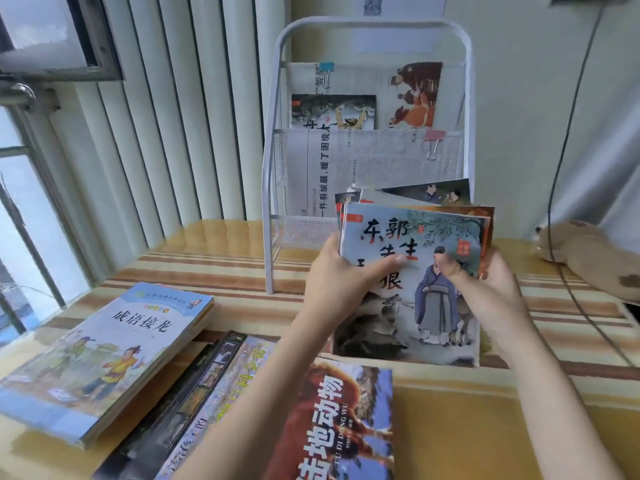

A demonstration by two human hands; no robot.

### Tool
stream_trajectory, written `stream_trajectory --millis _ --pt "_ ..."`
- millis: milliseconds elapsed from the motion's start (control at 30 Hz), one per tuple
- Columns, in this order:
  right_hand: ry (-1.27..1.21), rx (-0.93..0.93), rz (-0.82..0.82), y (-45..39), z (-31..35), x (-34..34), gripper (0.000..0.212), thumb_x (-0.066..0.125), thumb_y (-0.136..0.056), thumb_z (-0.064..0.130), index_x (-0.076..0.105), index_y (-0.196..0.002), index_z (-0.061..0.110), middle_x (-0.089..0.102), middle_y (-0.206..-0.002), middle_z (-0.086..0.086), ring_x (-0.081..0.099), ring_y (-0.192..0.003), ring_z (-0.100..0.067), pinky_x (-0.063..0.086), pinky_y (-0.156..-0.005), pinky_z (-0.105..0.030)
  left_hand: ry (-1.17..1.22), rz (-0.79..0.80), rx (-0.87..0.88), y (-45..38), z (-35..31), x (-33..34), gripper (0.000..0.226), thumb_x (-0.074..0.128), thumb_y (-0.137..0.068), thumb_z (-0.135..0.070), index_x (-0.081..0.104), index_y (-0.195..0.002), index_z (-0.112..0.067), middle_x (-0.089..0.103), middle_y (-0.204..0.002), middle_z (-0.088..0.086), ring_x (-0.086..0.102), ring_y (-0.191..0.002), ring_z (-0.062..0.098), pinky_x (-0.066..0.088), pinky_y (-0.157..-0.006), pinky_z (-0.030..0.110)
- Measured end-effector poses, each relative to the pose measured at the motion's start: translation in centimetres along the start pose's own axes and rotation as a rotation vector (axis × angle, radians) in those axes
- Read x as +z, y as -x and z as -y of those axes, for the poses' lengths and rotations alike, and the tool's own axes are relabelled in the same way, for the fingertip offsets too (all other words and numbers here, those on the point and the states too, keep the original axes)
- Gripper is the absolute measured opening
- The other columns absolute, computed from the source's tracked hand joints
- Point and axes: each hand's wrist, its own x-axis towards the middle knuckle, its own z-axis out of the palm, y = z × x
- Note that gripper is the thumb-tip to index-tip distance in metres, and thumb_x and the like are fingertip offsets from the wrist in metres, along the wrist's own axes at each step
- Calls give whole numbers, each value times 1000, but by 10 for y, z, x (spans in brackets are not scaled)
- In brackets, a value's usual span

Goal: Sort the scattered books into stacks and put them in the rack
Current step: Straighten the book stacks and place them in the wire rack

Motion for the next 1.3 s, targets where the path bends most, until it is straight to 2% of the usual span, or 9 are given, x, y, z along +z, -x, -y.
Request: stream_trajectory --millis 267,400,533,667,933,1000,1067,1167,1300 --pt "546 423 -4 46 -27 -113 34 72 -78 39 65 -70 7 47 -32 8 55 -58 -20 39 -59 -25 323 280 -728 60 12 107 43 72 -66 -39 70 -94 -8 74 -86 11 72 -75 27 60 -75 39" --pt "585 555 -63 74 -58 -123 55 72 -68 57 66 -86 6 57 -48 1 58 -68 -25 40 -61 -27 167 196 -653 85 22 126 41 68 -56 -45 68 -82 -13 74 -92 10 70 -87 28 56 -86 43" --pt "743 479 -59 86 -64 -116 74 53 -59 82 60 -98 20 63 -88 -3 60 -82 -22 45 -64 -29 51 100 -547 89 21 120 26 68 -74 -36 56 -65 -14 66 -71 4 64 -69 23 51 -64 29" --pt "635 556 35 88 -64 -113 75 58 -79 62 39 -134 15 49 -134 -5 49 -118 -26 42 -94 -37 15 100 -526 97 23 118 32 54 -80 -36 54 -99 -11 68 -94 7 66 -87 25 56 -81 41" --pt "567 566 69 86 -55 -114 86 60 -85 50 15 -150 16 23 -155 -3 28 -139 -26 28 -109 -40 61 149 -544 101 14 121 36 59 -85 -27 40 -113 -14 60 -95 3 60 -83 17 53 -71 34" --pt "718 625 112 78 -51 -111 89 58 -81 57 18 -149 16 24 -155 -4 28 -139 -28 29 -110 -43 -54 232 -541 99 12 120 53 59 -81 -23 31 -125 -11 54 -123 14 56 -112 29 49 -95 44" --pt "938 608 108 66 -47 -105 93 55 -74 63 19 -148 19 18 -156 -6 19 -141 -31 24 -110 -57 -240 239 -446 92 7 113 78 55 -83 -18 12 -147 -6 21 -154 18 18 -143 36 20 -117 46" --pt "988 392 17 47 -37 -78 74 51 -88 47 17 -149 20 13 -157 -5 10 -144 -30 17 -110 -63 -197 74 -261 75 -10 89 78 50 -88 -9 5 -152 -6 11 -158 10 11 -146 24 16 -116 35" --pt "693 194 -48 9 -26 -37 58 53 -92 31 29 -143 16 35 -147 -8 38 -131 -26 36 -102 -40 -271 -262 -70 28 -15 29 65 55 -83 -8 28 -142 -5 32 -144 13 30 -134 25 24 -109 32"
